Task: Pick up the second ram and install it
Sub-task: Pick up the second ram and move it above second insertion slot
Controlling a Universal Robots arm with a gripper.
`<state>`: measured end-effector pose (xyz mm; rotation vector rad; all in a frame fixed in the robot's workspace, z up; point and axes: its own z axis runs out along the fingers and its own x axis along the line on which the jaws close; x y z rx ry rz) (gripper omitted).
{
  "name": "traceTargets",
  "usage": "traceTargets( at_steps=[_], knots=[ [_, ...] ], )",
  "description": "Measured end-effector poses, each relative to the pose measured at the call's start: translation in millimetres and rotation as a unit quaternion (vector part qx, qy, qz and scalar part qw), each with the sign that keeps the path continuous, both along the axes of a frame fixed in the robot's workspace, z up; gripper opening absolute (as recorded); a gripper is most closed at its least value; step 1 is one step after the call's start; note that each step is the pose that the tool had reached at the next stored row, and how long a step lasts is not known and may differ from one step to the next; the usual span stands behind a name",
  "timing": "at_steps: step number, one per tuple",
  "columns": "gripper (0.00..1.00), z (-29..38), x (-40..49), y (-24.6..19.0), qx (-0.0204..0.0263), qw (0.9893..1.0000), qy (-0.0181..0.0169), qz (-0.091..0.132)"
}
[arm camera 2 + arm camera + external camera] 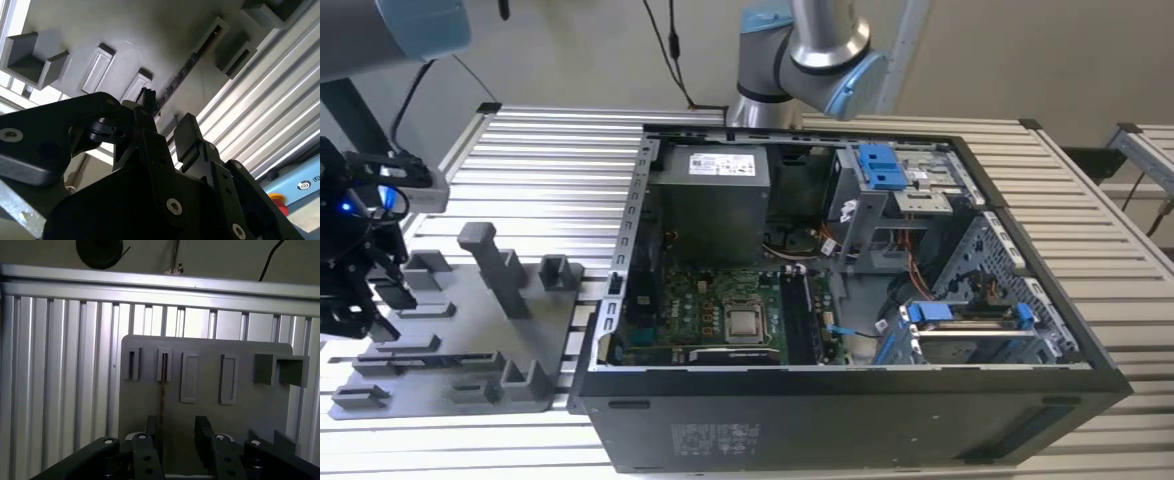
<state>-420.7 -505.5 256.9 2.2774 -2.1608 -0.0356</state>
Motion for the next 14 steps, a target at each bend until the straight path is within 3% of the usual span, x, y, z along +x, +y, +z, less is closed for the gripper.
traceTargets(
  at_steps=[14],
  knots=[
    [0.44, -20.1, -0.6, -1.0, 0.0, 1.0, -0.0003, 0.005]
  ],
)
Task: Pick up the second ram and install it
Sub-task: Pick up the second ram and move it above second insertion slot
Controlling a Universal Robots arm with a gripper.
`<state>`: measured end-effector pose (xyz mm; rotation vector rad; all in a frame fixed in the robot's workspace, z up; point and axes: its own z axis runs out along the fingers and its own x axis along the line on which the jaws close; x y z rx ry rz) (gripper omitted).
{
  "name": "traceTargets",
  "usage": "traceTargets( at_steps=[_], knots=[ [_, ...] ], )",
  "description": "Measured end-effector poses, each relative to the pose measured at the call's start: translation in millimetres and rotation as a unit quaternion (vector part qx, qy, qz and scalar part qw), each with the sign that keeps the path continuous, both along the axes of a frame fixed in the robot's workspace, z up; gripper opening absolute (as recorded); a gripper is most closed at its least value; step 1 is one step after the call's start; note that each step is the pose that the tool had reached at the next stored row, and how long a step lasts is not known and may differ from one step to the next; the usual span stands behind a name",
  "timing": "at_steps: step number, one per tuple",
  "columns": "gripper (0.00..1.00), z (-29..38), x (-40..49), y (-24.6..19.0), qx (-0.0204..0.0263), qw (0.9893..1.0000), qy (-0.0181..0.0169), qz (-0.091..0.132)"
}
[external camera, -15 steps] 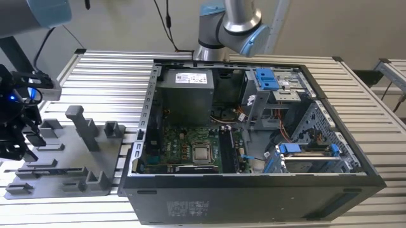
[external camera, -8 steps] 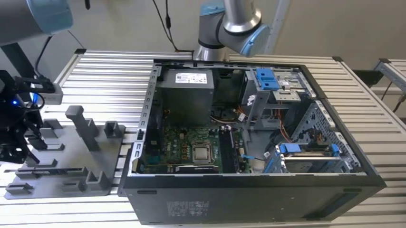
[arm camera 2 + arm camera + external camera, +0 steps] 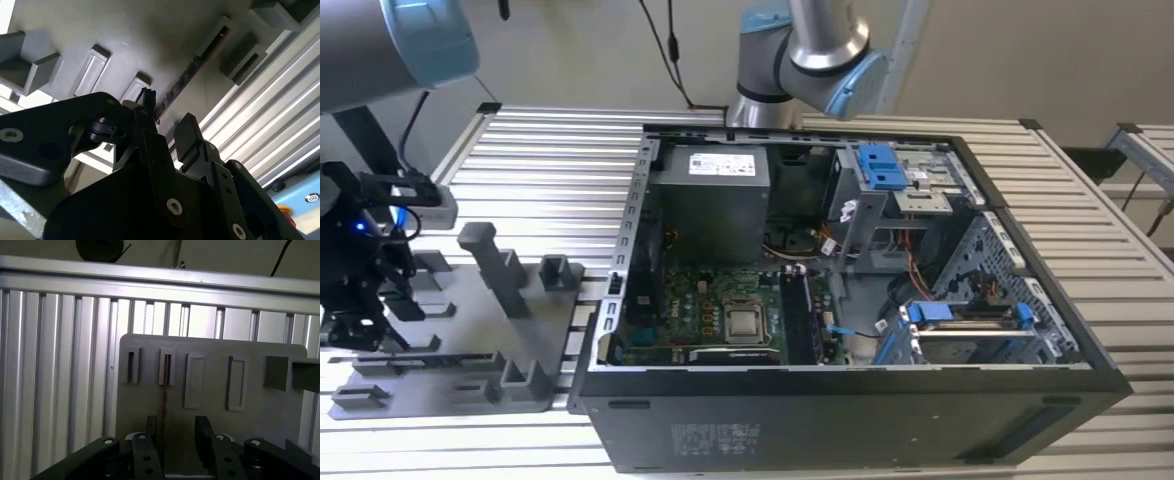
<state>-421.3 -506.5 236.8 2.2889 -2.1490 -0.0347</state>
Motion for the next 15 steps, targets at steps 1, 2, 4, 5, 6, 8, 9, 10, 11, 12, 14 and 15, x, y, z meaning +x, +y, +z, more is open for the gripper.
traceTargets(
  at_steps=[1, 2, 4, 5, 6, 8, 9, 10, 11, 12, 14, 15],
  knots=[
    [0.44, -1.3, 0.0, -0.1, 0.0, 1.0, 0.0, 0.0],
    [0.44, -2.7, -0.1, -0.1, 0.0, 1.0, 0.0, 0.001],
    [0.44, -5.4, -0.2, -0.4, 0.0, 1.0, -0.0001, 0.002],
    [0.44, -7.0, -0.2, -0.4, 0.0, 1.0, -0.0001, 0.002],
    [0.44, -8.3, -0.2, -0.5, 0.0, 1.0, -0.0002, 0.002],
    [0.44, -11.1, -0.3, -0.5, 0.0, 1.0, -0.0002, 0.003],
    [0.44, -12.5, -0.3, -0.5, 0.0, 1.0, -0.0002, 0.004],
    [0.44, -14.1, -0.3, -0.5, 0.0, 1.0, -0.0003, 0.004],
    [0.44, -15.5, -0.3, -0.6, 0.0, 1.0, -0.0003, 0.004],
    [0.44, -16.9, -0.4, -0.5, -0.0001, 1.0, -0.0004, 0.005],
    [0.44, -20.2, -0.5, -0.5, 0.0, 1.0, -0.0006, 0.005],
    [0.44, -21.7, -0.6, -0.5, 0.0, 1.0, -0.0008, 0.005]
  ],
)
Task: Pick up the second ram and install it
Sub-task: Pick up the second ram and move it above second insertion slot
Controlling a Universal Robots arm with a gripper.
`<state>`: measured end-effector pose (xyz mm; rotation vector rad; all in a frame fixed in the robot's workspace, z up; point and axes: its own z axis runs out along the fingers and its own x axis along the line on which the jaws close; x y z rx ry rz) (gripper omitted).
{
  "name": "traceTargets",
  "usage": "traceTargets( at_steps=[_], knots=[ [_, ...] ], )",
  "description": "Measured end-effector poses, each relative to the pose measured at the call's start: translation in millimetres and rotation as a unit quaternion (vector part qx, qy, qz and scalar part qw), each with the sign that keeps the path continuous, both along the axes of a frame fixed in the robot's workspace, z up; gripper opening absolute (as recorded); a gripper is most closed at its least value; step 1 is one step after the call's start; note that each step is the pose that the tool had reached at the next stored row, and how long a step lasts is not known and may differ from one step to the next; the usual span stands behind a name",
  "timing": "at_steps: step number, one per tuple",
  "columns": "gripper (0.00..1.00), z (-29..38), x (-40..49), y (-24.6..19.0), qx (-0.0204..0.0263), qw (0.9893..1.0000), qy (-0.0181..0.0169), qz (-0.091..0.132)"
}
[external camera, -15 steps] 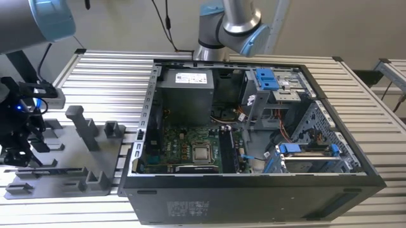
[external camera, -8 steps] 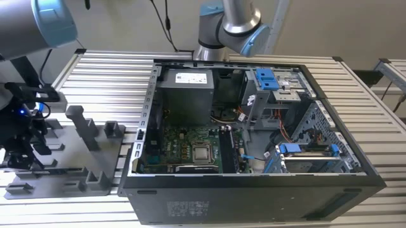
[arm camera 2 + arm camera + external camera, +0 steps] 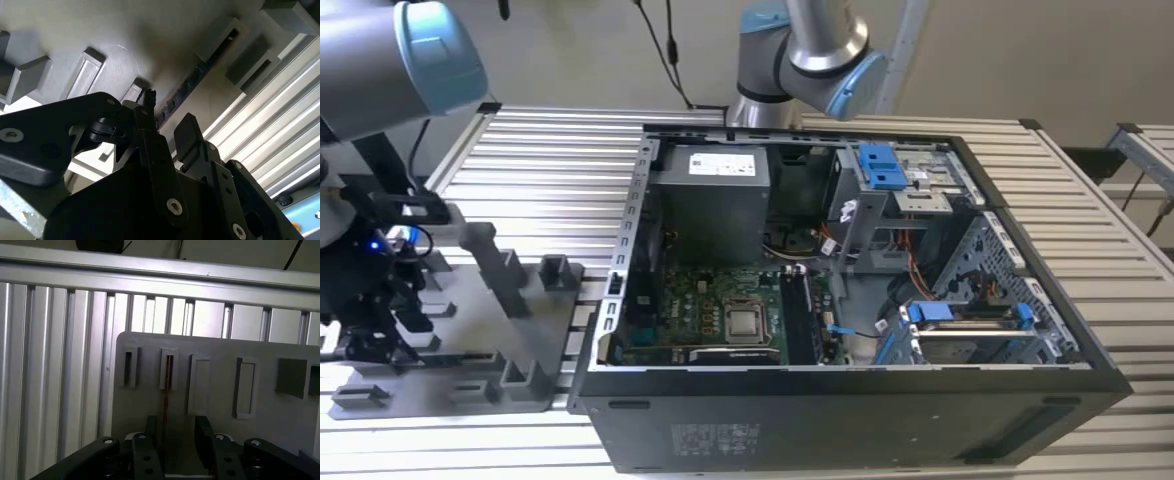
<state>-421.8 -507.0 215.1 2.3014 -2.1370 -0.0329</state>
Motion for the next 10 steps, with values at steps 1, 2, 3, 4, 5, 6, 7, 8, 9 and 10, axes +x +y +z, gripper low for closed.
traceTargets(
  at_steps=[1, 2, 3, 4, 5, 6, 7, 8, 9, 10],
  knots=[
    [0.44, -1.5, 0.0, 0.0, 0.0, 1.0, -0.0001, 0.0],
    [0.44, -3.1, -0.1, 0.0, 0.0, 1.0, -0.0002, 0.0],
    [0.44, -4.7, -0.1, 0.0, 0.0, 1.0, -0.0004, 0.001],
    [0.44, -6.3, -0.2, 0.0, 0.0, 1.0, -0.0005, 0.001],
    [0.44, -7.8, -0.2, 0.0, 0.0, 1.0, -0.0007, 0.001],
    [0.44, -9.3, -0.3, 0.0, 0.0, 1.0, -0.0008, 0.001],
    [0.44, -10.7, -0.3, 0.0, 0.0, 1.0, -0.0009, 0.002],
    [0.44, -11.9, -0.3, 0.0, 0.0, 1.0, -0.0009, 0.002],
    [0.44, -13.1, -0.4, 0.0, 0.0, 1.0, -0.001, 0.002],
    [0.44, -14.1, -0.4, 0.0, 0.0, 1.0, -0.0011, 0.002]
  ],
)
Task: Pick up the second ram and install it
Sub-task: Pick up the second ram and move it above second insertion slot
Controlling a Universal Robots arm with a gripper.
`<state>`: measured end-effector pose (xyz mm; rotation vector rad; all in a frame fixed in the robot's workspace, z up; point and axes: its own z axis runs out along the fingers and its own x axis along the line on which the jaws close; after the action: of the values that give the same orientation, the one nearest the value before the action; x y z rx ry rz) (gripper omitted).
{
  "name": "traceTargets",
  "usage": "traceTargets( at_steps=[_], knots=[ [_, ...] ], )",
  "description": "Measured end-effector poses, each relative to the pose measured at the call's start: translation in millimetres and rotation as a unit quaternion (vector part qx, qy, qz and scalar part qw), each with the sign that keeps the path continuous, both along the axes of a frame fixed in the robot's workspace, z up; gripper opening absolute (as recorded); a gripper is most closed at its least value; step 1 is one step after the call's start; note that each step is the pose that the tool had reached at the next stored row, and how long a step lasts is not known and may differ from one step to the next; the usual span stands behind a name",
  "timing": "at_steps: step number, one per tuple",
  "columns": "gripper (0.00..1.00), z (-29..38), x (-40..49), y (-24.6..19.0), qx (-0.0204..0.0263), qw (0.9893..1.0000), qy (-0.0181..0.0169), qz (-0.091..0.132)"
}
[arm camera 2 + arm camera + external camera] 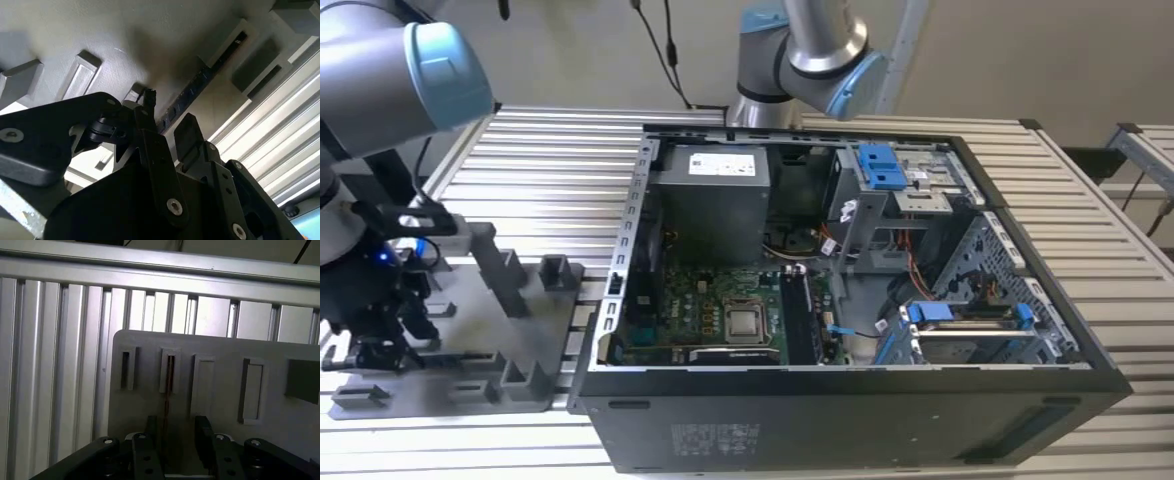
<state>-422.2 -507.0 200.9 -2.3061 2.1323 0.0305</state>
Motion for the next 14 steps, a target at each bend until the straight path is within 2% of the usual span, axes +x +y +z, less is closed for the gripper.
traceTargets(
  at_steps=[10, 14],
  knots=[
    [0.44, -6.8, -0.8, -2.1, 0.0003, 1.0, -0.0013, 0.005],
    [0.44, -7.4, -0.8, -2.1, 0.0002, 1.0, -0.0013, 0.005]
  ],
)
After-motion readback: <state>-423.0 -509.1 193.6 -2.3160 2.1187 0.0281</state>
